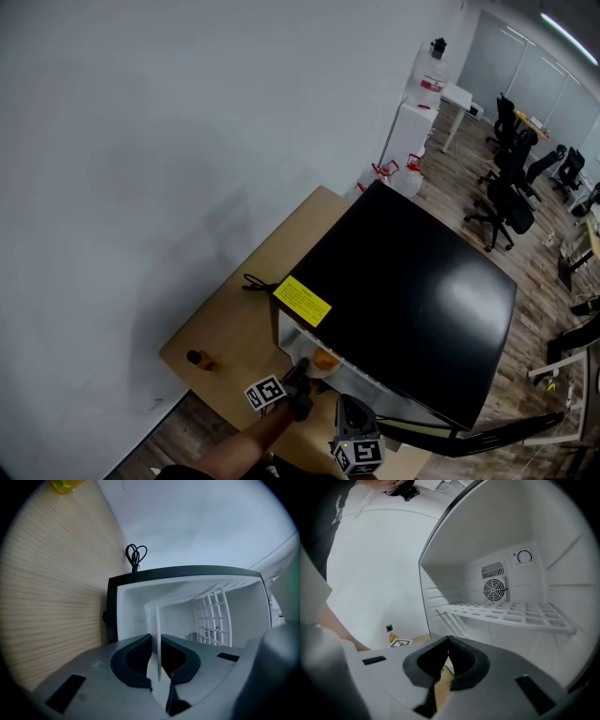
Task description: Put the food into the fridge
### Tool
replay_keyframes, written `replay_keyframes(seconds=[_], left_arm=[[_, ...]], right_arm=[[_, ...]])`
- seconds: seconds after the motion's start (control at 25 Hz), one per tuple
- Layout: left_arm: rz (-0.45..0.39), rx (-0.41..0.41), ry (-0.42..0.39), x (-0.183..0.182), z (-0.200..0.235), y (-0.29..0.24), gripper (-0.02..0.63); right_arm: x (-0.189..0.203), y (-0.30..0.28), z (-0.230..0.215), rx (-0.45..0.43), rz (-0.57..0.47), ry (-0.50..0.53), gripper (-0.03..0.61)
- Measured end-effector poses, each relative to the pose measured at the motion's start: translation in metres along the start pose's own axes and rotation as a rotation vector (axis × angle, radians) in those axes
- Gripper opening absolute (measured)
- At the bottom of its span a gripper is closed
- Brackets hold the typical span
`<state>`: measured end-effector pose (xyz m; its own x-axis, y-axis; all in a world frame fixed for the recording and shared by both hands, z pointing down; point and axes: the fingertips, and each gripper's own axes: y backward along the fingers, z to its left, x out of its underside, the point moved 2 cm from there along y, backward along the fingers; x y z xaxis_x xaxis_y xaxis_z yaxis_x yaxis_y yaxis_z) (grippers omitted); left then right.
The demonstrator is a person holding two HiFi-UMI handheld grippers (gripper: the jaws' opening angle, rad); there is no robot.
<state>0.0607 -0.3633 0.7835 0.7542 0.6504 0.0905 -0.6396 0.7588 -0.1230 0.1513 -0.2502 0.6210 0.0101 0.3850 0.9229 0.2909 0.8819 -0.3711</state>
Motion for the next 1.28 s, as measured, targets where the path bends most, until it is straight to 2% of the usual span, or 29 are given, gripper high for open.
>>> replay_keyframes(seconds=[0.2, 0.56, 0.8, 0.92, 1.08, 1.16, 1.28], left_arm=[[-0.003, -0.004, -0.003, -0.003, 0.003, -0.012, 0.028], [0.031, -0.004, -0.019, 0.001, 0.000, -0.036, 0.028], [0.022, -0.059, 0.012, 0.000, 0.003, -0.041, 0.028], [0.017, -0.082, 0.053, -0.001, 0.005, -0.042, 0.028], [0.023, -0.123, 0.061, -0.001, 0.005, -0.044, 0.028], [0.027, -0.157, 0.050, -0.001, 0.006, -0.046, 0.028], [0.062, -0.200, -0.023, 0.001, 0.004, -0.054, 0.028]], right_arm=[[0.010, -0.017, 0.001, -0.039, 0.014, -0.026, 0.060], [0.019, -0.017, -0.019, 0.011, 0.034, -0.041, 0.060], [0.034, -0.012, -0.032, 0.054, 0.065, -0.035, 0.060], [0.037, -0.010, -0.032, 0.061, 0.074, -0.034, 0.060], [0.039, -0.008, -0.030, 0.062, 0.082, -0.027, 0.060], [0.041, -0.008, -0.029, 0.061, 0.082, -0.027, 0.060], [0.043, -0.008, -0.031, 0.063, 0.083, -0.022, 0.060]])
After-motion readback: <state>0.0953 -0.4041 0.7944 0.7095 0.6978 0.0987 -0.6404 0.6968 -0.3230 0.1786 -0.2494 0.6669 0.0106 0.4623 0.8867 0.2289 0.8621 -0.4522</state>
